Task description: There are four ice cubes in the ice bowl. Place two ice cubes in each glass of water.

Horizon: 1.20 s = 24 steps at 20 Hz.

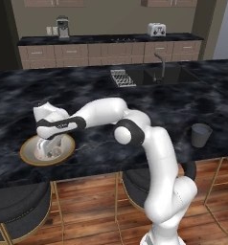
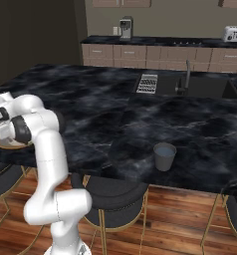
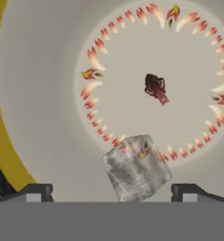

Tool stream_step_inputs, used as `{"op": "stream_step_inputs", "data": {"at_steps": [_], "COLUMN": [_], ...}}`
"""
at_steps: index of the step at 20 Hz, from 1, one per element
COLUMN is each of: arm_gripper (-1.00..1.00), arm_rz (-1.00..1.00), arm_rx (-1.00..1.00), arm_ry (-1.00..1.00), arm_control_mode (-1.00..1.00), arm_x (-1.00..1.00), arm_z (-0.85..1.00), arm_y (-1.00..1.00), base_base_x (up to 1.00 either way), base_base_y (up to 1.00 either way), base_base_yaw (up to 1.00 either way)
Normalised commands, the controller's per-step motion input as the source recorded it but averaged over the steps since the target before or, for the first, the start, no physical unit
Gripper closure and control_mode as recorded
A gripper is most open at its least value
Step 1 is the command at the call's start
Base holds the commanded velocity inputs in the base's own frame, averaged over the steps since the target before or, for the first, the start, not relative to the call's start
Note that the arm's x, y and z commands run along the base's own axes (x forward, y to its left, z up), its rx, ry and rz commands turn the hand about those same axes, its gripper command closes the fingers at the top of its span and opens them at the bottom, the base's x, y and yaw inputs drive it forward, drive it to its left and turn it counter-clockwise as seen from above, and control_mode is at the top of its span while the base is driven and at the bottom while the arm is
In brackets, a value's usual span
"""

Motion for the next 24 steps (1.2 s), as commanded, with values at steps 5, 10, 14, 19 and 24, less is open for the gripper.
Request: {"op": "stream_step_inputs", "data": {"at_steps": [5, 10, 14, 19, 24], "arm_gripper": [-1.0, -1.0, -1.0, -1.0, -1.0], "arm_rz": [0.0, 0.03, 0.14, 0.23, 0.24], "arm_rx": [0.0, 0.0, 0.0, 0.0, 0.0], "arm_ry": [0.01, -0.01, -0.07, -0.07, 0.0], "arm_control_mode": [-1.0, -1.0, -1.0, -1.0, -1.0], "arm_x": [-0.13, 0.09, 0.26, 0.31, 0.05], "arm_z": [0.0, 0.0, 0.0, 0.02, 0.0], "arm_y": [-0.05, -0.01, 0.03, 0.0, 0.0], "base_base_x": [0.0, 0.0, 0.0, 0.0, 0.0], "base_base_y": [0.0, 0.0, 0.0, 0.0, 0.0], "base_base_yaw": [0.0, 0.0, 0.0, 0.0, 0.0]}}
